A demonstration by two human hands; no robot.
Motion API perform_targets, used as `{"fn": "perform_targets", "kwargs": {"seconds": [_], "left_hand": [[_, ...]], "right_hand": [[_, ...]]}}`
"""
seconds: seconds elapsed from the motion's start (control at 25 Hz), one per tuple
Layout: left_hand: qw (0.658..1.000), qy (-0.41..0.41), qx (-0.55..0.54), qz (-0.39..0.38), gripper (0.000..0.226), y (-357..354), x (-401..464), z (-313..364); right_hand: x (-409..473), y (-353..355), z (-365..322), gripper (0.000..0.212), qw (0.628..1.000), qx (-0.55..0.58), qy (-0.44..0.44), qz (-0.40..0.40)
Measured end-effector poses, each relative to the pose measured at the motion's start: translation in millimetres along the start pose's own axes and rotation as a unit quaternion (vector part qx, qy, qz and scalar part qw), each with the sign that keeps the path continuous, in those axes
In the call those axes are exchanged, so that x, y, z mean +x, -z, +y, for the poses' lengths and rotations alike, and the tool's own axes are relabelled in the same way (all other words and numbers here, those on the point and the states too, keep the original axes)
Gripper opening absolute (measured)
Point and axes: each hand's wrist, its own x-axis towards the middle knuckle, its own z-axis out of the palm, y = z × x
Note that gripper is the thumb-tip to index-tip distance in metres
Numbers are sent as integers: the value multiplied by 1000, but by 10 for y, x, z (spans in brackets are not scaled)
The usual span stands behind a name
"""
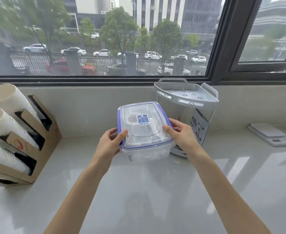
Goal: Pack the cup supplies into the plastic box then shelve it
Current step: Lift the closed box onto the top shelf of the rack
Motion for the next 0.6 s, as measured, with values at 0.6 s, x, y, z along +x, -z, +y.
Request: {"fn": "perform_targets", "kwargs": {"seconds": [0.6], "left_hand": [[996,-52,-44,-63,55,-991,697,900]], "right_hand": [[894,989,-587,41,996,-14,73,56]]}}
